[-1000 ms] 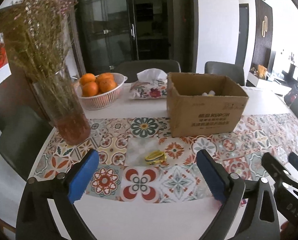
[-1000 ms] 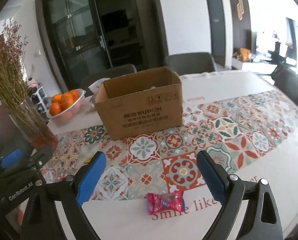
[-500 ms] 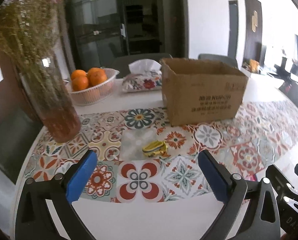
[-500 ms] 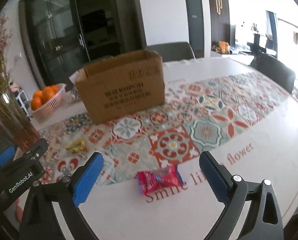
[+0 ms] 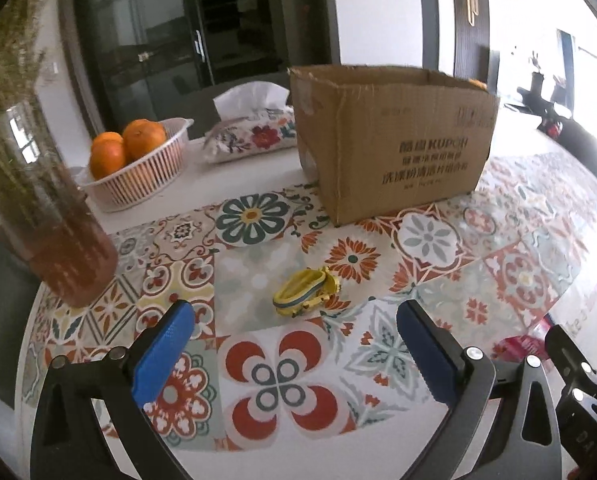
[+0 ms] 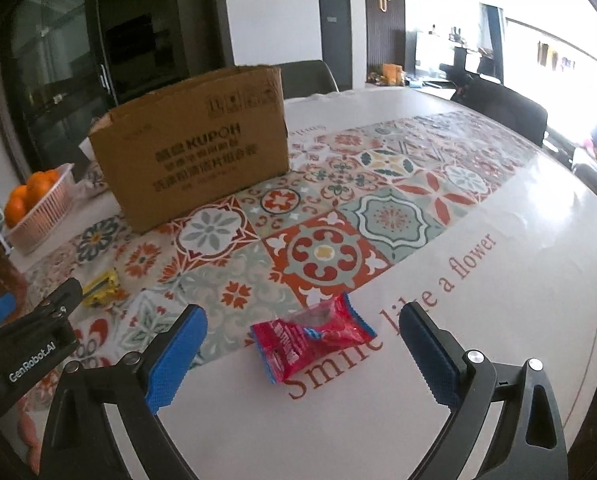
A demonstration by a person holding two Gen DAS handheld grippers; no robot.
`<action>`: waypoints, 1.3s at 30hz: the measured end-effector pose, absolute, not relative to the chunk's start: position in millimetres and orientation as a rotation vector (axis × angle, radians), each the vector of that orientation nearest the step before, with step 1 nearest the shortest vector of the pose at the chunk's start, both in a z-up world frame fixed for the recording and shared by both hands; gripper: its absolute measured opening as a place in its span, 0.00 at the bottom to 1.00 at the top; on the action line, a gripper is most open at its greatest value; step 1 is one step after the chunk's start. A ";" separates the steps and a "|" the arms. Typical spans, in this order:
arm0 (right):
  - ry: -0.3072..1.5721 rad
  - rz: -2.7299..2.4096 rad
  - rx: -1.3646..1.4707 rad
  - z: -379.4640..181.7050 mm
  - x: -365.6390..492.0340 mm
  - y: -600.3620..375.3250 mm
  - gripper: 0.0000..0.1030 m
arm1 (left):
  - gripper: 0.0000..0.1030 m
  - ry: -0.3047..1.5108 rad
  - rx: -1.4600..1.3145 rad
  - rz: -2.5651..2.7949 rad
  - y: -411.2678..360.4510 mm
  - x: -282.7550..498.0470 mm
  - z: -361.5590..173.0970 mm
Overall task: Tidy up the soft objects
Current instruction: 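Move the left tool to the yellow clip while the right tool approaches the pink candy packet, then grasp the yellow clip with the left tool while the right tool grasps the pink packet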
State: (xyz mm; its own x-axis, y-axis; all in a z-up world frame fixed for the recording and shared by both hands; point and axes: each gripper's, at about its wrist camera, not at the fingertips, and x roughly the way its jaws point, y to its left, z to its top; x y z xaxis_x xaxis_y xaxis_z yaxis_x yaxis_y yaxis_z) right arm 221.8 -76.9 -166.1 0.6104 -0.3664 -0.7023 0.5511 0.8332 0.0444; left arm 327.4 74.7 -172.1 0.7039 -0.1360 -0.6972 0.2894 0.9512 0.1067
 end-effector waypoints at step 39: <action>0.945 -0.638 0.276 -228.3 269.2 -93.5 0.95 | 0.60 0.930 0.214 -0.374 50.8 392.3 -237.3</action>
State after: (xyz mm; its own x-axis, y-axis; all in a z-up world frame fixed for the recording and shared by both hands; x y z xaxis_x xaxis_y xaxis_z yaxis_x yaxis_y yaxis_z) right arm 269.2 -93.5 -228.3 0.4208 -0.3852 -0.8213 0.6178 0.7847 -0.0515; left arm 392.3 50.8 -237.3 0.5405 -0.2204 -0.8119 0.4028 0.9151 0.0197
